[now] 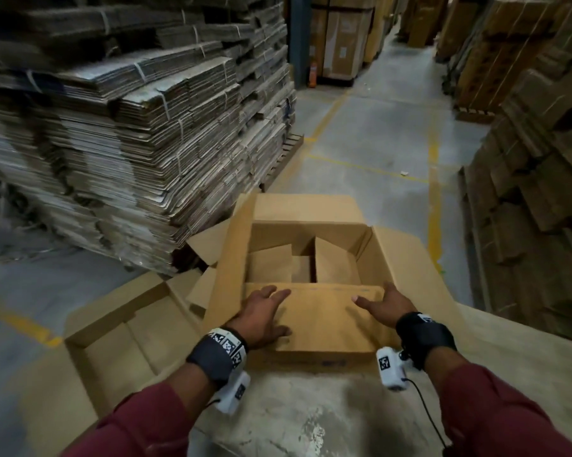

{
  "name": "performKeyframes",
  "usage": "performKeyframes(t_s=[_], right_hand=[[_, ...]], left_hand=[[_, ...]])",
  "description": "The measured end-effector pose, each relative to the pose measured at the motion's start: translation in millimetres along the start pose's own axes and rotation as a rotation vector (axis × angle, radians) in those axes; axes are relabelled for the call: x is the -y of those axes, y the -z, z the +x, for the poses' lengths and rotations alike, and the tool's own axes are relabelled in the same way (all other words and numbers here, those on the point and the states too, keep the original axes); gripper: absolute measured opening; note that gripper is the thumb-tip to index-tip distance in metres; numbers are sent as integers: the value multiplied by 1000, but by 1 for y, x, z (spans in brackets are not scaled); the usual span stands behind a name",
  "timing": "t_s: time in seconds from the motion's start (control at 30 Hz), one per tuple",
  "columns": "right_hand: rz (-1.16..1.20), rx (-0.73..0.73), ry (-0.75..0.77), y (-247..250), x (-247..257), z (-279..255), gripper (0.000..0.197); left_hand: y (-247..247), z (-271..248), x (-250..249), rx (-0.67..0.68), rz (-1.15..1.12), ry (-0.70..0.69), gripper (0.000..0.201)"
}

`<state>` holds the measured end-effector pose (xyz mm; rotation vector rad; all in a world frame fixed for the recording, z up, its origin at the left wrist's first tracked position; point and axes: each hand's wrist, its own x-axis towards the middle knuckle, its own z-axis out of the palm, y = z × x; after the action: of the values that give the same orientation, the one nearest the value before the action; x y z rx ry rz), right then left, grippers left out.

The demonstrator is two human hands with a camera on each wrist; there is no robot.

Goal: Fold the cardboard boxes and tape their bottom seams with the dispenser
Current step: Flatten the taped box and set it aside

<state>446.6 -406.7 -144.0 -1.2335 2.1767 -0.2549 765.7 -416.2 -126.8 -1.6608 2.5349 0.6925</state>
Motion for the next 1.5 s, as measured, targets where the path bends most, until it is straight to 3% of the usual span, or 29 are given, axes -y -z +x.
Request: performKeyframes(t_s=[0.13,0.27,0.37,0.43,0.5,0.57,0.63,0.73,0.8,0.9,1.0,1.03,1.1,1.2,1.27,1.4,1.5], right_hand=[[37,-15,-77,-2,11,16,121],[214,-97,-180,5,6,20,109],[516,-208,-47,32,6,4,85],[678,-208,58,56,2,-15,90],[903,-28,80,71,-9,-37,93],[910,239,170,82,-27,-62,86],[691,404,306,89,-39,-88,75],[331,582,516,85,-61,-120,42],[189,622,551,70,-81,-131,51],[-55,463,610,22,-114,-128,65],[-203,238,597,-23,-137,-116,77],[-226,190,568,-32,-139,-114,84],[-286,64,513,-43,-141,-108,94],[-352,-165,479,-48,-135,-99,93],[-420,-194,432,-42,-121,-95,80],[-492,-312,504,-25,-59,-94,42],[-593,-376,566,-17,22,-75,35]], left_hand=[[22,-3,28,-126,-92,148,94],[65,-20,82,-407,-397,361,85],[93,-37,104,-420,-447,489,73],[110,-45,104,-386,-485,459,73],[129,-58,88,-391,-571,346,77],[149,-71,61,-358,-711,249,77],[169,-84,30,-271,-816,154,65],[177,-92,-4,-207,-781,22,41],[158,-89,-16,-136,-680,3,37],[101,-77,-23,93,-454,53,62],[33,-66,-17,271,-51,164,92],[11,-64,-11,313,68,182,93],[-24,-64,0,335,227,201,73],[-51,-70,12,195,287,197,43],[-48,-72,16,55,311,179,28],[0,-72,52,-158,297,150,21],[54,-74,108,-199,214,184,25]])
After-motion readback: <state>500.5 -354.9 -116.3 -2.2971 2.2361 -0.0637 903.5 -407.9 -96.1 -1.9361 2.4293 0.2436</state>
